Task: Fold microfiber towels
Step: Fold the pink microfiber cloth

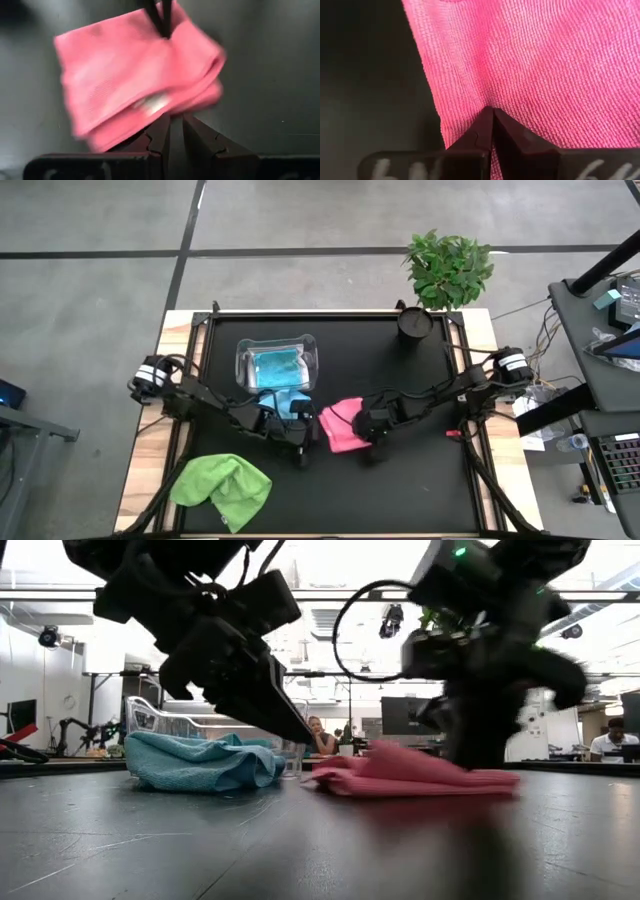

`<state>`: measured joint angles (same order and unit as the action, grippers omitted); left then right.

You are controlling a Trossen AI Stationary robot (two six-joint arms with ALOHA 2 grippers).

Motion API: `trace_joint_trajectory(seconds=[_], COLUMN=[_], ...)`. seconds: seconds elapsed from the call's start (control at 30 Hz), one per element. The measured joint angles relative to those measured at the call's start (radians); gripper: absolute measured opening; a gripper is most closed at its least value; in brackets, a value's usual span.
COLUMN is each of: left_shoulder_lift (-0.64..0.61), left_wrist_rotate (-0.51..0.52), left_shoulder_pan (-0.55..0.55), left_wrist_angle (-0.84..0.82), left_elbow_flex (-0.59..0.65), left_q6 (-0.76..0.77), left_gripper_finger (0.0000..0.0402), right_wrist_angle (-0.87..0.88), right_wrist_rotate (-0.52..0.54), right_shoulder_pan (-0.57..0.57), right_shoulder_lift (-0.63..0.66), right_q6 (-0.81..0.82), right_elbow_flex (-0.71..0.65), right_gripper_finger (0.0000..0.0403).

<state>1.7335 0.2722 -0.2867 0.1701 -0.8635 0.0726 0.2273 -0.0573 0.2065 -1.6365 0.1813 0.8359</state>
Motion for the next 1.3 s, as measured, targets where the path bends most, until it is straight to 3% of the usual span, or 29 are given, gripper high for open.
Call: trace_joint_trajectory(seconds=[0.27, 0.53, 0.7, 0.9, 1.13, 1.3], left_shoulder_lift=[-0.013, 0.005, 0.039, 0.112, 0.198, 0.255], left_wrist_rotate=[0.009, 0.016, 0.012, -0.010, 0.006, 0.038], left_shoulder_pan=[0.002, 0.019, 0.031, 0.047, 0.055, 0.059], left_wrist_angle=[0.012, 0.039, 0.059, 0.096, 0.117, 0.107], left_elbow_flex=[-0.007, -0.040, -0.060, -0.108, -0.168, -0.196], left_q6=[-0.088, -0.223, -0.327, -0.355, -0.480, -0.555], left_gripper_finger=[0.0038, 0.0038, 0.0043, 0.0113, 0.0212, 0.0232], right_wrist_angle=[0.201, 0.195, 0.179, 0.122, -0.142, -0.317], right_wrist_rotate=[-0.004, 0.020, 0.118, 0.209, 0.242, 0.249], right_shoulder_pan=[0.065, 0.094, 0.136, 0.180, 0.202, 0.202], right_shoulder_lift=[0.117, 0.233, 0.285, 0.351, 0.430, 0.456], right_q6=[-0.013, 0.051, 0.057, 0.089, 0.057, 0.047], right_elbow_flex=[-0.011, -0.011, -0.019, -0.063, -0.184, -0.278], right_gripper_finger=[0.0009, 0.0009, 0.0009, 0.0009, 0.0009, 0.0009])
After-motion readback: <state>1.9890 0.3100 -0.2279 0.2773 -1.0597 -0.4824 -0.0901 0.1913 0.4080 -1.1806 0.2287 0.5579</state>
